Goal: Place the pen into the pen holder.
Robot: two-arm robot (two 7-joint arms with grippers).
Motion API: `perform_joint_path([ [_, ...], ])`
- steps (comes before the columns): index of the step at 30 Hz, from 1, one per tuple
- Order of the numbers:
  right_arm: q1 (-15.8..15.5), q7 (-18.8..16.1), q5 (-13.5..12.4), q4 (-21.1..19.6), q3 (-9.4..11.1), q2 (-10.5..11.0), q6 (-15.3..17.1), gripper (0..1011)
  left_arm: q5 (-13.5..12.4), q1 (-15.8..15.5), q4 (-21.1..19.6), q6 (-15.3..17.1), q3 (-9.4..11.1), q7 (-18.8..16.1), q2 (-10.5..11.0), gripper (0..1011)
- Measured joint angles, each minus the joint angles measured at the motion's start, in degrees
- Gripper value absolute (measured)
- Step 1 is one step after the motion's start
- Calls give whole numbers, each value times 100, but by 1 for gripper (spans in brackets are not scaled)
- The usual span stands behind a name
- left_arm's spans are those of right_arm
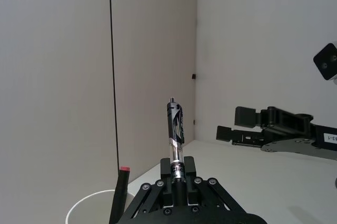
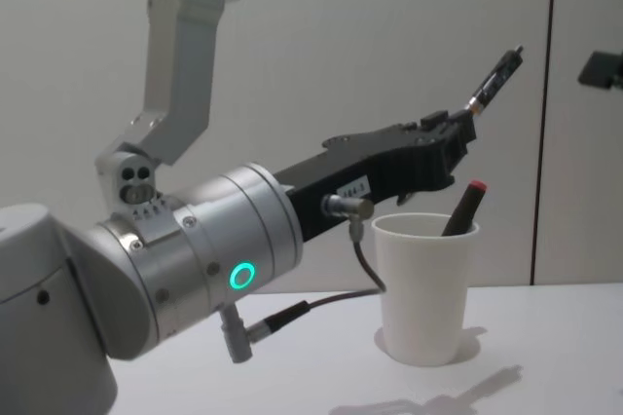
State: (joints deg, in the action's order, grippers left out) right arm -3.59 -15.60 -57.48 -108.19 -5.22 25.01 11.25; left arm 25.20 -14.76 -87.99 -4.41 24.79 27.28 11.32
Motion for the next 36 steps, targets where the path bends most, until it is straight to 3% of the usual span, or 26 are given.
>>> perform_joint_path([
  [5,46,-214,-481,17,28,34,187,1001,0,0,0,0,0,0,0,141],
  [14,253,-227,-954,97,-10,-38,349,1001,1,0,0,0,0,0,0,141],
  [23,499,-13,-1087,194,-139,-201,433,1001,1,0,0,1,0,0,0,141],
  [36,842,251,-1018,377,-390,-475,579,1001,1,0,0,1,0,1,0,141],
])
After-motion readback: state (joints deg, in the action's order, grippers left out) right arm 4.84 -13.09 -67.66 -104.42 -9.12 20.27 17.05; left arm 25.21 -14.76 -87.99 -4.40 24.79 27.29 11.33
